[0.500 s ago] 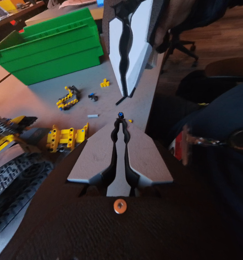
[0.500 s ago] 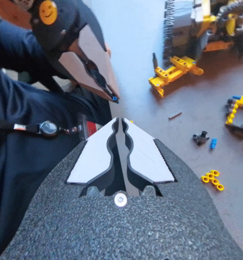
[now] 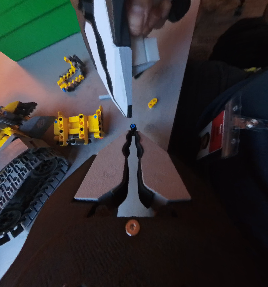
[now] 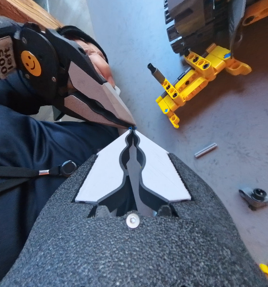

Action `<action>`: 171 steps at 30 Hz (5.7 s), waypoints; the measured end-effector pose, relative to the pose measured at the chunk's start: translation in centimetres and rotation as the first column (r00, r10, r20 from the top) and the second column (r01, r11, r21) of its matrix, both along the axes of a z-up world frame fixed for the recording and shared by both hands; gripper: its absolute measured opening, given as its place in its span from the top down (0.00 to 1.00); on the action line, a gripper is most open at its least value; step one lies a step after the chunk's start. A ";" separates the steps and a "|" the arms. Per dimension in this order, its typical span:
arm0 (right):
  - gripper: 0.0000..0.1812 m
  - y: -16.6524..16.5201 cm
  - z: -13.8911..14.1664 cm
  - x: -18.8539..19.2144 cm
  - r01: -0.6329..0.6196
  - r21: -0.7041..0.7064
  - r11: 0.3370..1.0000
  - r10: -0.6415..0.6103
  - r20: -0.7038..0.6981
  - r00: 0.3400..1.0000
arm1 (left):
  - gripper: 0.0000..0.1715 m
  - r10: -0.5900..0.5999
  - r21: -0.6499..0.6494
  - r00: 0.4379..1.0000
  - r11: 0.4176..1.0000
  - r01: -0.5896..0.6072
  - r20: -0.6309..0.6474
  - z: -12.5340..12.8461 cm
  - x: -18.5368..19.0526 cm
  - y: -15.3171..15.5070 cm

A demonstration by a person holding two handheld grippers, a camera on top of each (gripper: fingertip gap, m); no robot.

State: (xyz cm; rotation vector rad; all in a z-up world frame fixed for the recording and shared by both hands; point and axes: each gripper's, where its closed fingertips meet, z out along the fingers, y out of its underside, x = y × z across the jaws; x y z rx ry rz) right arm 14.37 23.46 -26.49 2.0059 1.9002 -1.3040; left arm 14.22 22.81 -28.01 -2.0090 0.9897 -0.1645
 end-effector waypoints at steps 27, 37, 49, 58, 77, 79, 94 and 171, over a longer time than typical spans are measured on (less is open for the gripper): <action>1.00 -1.0 -2.0 -0.3 -0.157 0.000 0.988 0.151 0.267 0.952 | 0.99 -0.009 0.003 0.996 1.000 0.009 -0.092 -1.0 -0.3 -0.1; 1.00 -1.4 -2.0 0.0 -0.125 -0.117 0.985 0.155 0.302 0.940 | 0.99 -0.028 0.039 0.991 0.999 0.033 -0.129 -1.0 -0.1 -0.3; 0.99 -1.5 -2.2 -0.1 -0.126 -0.112 0.986 0.155 0.312 0.937 | 0.99 -0.039 0.080 0.983 0.995 0.054 -0.179 -1.1 0.0 -0.2; 1.00 -1.2 -2.2 0.0 -0.157 -0.095 0.983 0.180 0.329 0.927 | 0.99 -0.042 0.100 0.978 0.993 0.064 -0.204 -1.2 0.0 0.0; 1.00 -0.2 -2.3 -0.4 -0.228 0.216 0.949 0.186 0.200 0.962 | 1.00 -0.075 0.092 0.977 0.991 0.094 -0.198 -1.2 -0.2 0.3; 1.00 0.5 -2.1 -0.4 -0.193 0.270 0.943 0.158 0.145 0.977 | 1.00 -0.079 0.109 0.974 0.989 0.104 -0.214 -1.2 -0.5 0.5; 1.00 -0.9 3.0 4.5 0.053 0.310 0.949 0.054 -0.326 0.944 | 1.00 -0.155 -0.012 0.988 0.988 0.155 0.011 1.1 1.6 -4.9; 1.00 -1.2 -0.1 7.3 0.213 0.423 0.881 0.006 -0.459 0.888 | 1.00 0.273 -0.172 0.961 0.945 -0.277 -0.047 -1.2 -5.8 -0.9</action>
